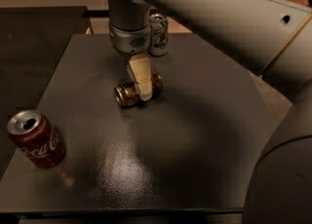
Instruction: Knock orange can over
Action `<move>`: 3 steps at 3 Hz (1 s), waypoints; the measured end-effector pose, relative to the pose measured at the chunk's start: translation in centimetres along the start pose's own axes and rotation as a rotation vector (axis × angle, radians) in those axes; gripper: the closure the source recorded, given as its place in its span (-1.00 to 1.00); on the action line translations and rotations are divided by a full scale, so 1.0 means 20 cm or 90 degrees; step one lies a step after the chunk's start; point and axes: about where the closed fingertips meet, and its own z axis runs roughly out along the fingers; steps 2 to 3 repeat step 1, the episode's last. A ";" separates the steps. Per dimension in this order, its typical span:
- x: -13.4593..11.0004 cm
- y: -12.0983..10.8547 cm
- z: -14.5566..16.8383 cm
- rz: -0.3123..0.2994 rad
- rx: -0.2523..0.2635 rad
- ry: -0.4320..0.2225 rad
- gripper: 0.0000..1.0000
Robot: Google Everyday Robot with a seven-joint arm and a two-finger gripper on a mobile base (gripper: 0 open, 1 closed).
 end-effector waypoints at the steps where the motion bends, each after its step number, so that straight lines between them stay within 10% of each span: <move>1: 0.00 0.00 0.00 0.000 0.000 0.000 -1.00; 3: 0.00 0.00 0.00 0.000 0.000 0.000 -1.00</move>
Offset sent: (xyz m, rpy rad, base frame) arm 0.0000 0.0000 0.0000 0.0000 0.0000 0.0000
